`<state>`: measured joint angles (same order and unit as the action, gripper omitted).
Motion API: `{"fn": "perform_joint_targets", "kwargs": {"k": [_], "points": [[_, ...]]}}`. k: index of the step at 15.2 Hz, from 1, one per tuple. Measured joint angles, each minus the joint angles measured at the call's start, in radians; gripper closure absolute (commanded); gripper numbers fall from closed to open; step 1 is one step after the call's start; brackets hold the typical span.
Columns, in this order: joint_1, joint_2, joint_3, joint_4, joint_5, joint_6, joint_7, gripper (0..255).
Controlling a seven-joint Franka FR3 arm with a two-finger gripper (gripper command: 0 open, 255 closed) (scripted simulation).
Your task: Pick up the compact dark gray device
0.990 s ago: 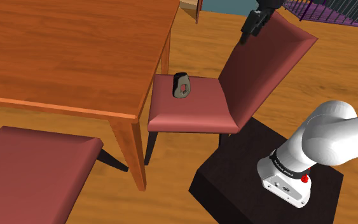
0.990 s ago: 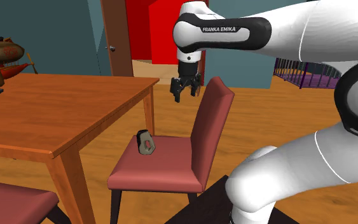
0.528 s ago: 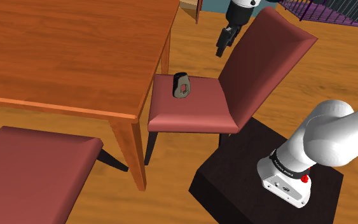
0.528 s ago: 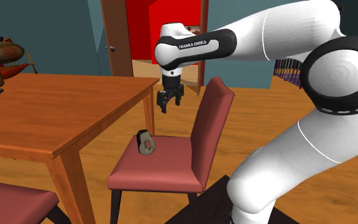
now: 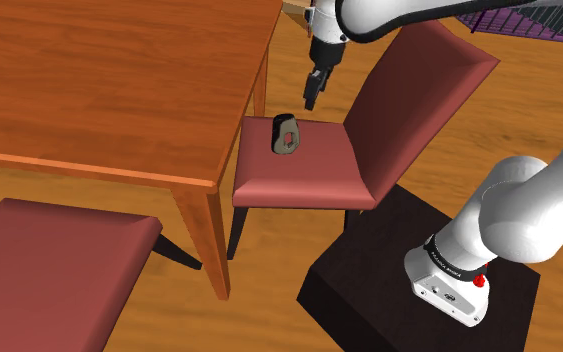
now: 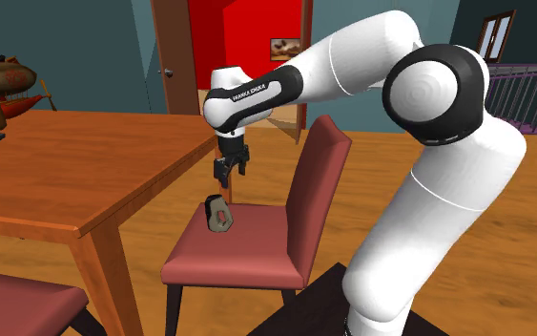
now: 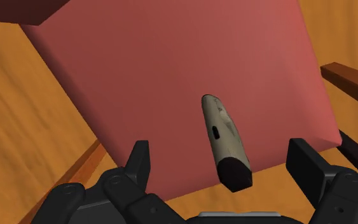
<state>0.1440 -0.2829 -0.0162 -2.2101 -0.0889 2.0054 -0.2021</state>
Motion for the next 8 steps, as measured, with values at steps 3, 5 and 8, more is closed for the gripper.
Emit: {"fn": "perform_joint_targets", "kwargs": {"k": [3, 5, 8], "points": [[0.016, 0.108, 0.008, 0.054, 0.000, 0.039, -0.038, 0], [0.025, 0.155, 0.014, 0.062, -0.002, 0.068, -0.054, 0], [0.027, 0.182, 0.016, 0.048, -0.004, 0.106, -0.057, 0]]}}
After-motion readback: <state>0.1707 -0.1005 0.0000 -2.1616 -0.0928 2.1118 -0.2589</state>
